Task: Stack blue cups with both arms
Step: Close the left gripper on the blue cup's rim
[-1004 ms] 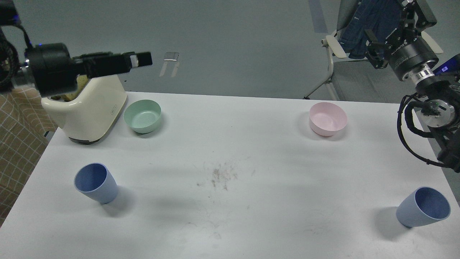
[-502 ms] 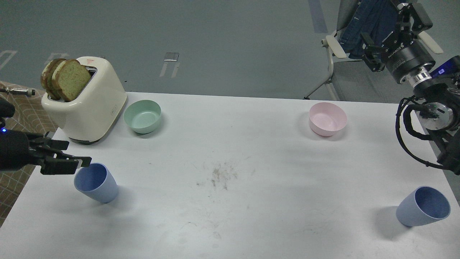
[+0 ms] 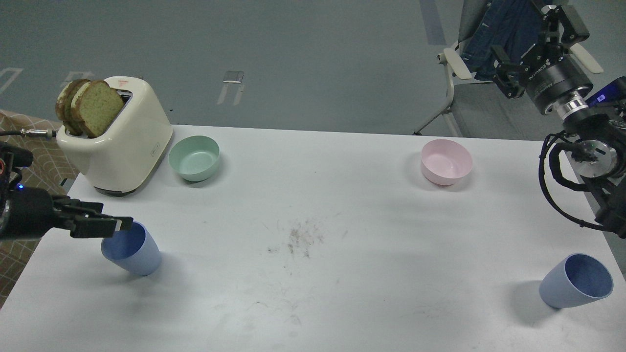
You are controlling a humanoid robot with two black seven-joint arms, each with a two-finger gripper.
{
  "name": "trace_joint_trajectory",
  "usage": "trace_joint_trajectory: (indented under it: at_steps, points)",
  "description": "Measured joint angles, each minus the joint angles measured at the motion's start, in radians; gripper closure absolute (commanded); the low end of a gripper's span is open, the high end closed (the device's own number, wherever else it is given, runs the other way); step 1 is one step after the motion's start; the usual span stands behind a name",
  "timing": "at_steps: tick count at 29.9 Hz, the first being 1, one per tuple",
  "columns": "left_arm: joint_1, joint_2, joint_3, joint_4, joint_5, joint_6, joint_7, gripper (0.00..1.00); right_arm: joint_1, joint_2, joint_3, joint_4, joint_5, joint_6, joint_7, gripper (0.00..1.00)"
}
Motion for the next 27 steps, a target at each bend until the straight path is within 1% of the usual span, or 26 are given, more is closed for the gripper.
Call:
trace_joint_trajectory:
  at_steps: [4, 10, 14, 15, 17, 19, 20, 21, 23, 25, 27]
  points:
    - [0.007, -0.018, 0.006, 0.029, 0.006, 0.0, 0.0, 0.18, 0.0, -0.001, 0.0, -0.001, 0.0, 0.0, 0.0, 0.0]
    - [0.021, -0.031, 0.007, 0.035, 0.011, 0.0, 0.0, 0.18, -0.006, -0.002, 0.0, -0.003, 0.0, 0.0, 0.0, 0.0]
    - [0.031, -0.046, 0.007, 0.038, 0.013, 0.0, 0.0, 0.32, -0.01, -0.001, -0.001, -0.003, 0.0, 0.0, 0.0, 0.0]
    - [0.032, -0.049, 0.007, 0.041, 0.014, 0.0, 0.0, 0.34, -0.011, -0.001, -0.001, -0.003, 0.0, 0.0, 0.0, 0.0]
    - [0.034, -0.054, 0.007, 0.051, 0.014, -0.001, 0.0, 0.47, -0.012, -0.001, -0.001, -0.004, 0.0, 0.0, 0.0, 0.0]
    - [0.034, -0.059, 0.007, 0.059, 0.016, -0.002, 0.0, 0.56, -0.012, -0.001, -0.001, -0.005, 0.0, 0.0, 0.0, 0.0]
    - [0.035, -0.061, 0.007, 0.062, 0.017, -0.003, 0.0, 0.65, -0.013, -0.002, -0.001, -0.006, 0.0, 0.0, 0.0, 0.0]
    - [0.036, -0.062, 0.007, 0.064, 0.017, -0.004, 0.0, 0.69, -0.013, -0.002, -0.001, -0.006, 0.0, 0.0, 0.0, 0.0]
    - [0.039, -0.064, 0.008, 0.067, 0.017, -0.005, 0.0, 0.88, -0.014, -0.002, -0.001, -0.007, 0.0, 0.0, 0.0, 0.0]
    - [0.043, -0.069, 0.008, 0.069, 0.017, -0.008, 0.0, 0.96, -0.014, -0.002, -0.001, -0.007, 0.0, 0.0, 0.0, 0.0]
    - [0.047, -0.072, 0.008, 0.075, 0.017, -0.011, 0.0, 1.0, -0.015, -0.002, -0.001, -0.007, 0.0, 0.0, 0.0, 0.0]
